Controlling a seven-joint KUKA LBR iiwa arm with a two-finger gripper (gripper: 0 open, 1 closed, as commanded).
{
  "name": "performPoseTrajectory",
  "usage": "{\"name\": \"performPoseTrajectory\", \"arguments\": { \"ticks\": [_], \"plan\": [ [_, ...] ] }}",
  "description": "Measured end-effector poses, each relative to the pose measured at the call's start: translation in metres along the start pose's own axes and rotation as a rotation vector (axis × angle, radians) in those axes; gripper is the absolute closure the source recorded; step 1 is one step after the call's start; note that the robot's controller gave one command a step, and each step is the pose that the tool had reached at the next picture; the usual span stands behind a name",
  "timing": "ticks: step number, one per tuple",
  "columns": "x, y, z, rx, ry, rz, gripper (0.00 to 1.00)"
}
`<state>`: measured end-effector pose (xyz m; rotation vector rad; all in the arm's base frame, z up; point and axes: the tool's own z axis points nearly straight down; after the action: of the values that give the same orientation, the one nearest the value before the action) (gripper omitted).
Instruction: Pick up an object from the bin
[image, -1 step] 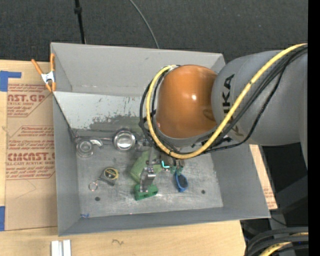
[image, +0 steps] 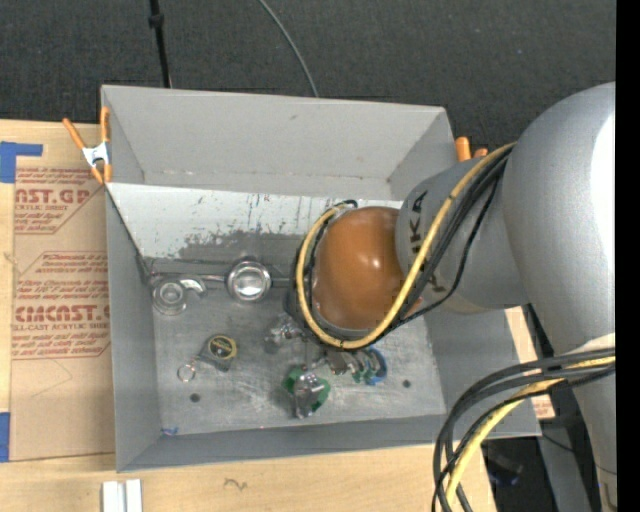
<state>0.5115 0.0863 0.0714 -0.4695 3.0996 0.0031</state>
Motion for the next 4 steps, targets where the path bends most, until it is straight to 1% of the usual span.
{"name": "performPoseTrajectory", "arguments": {
  "ticks": [1,2,3,4],
  "plan": [
    [0.002,0.0,-0.002,-0.001,0.01,0.0,1.0],
    [-0.008,-0.067,-0.123,0.004,-0.001,-0.284,1.0],
    [-0.007,-0.065,-0.12,-0.001,0.004,-0.285,0.0],
    [0.025,-0.057,0.001,-0.001,0.001,-0.308,0.0]
  ]
}}
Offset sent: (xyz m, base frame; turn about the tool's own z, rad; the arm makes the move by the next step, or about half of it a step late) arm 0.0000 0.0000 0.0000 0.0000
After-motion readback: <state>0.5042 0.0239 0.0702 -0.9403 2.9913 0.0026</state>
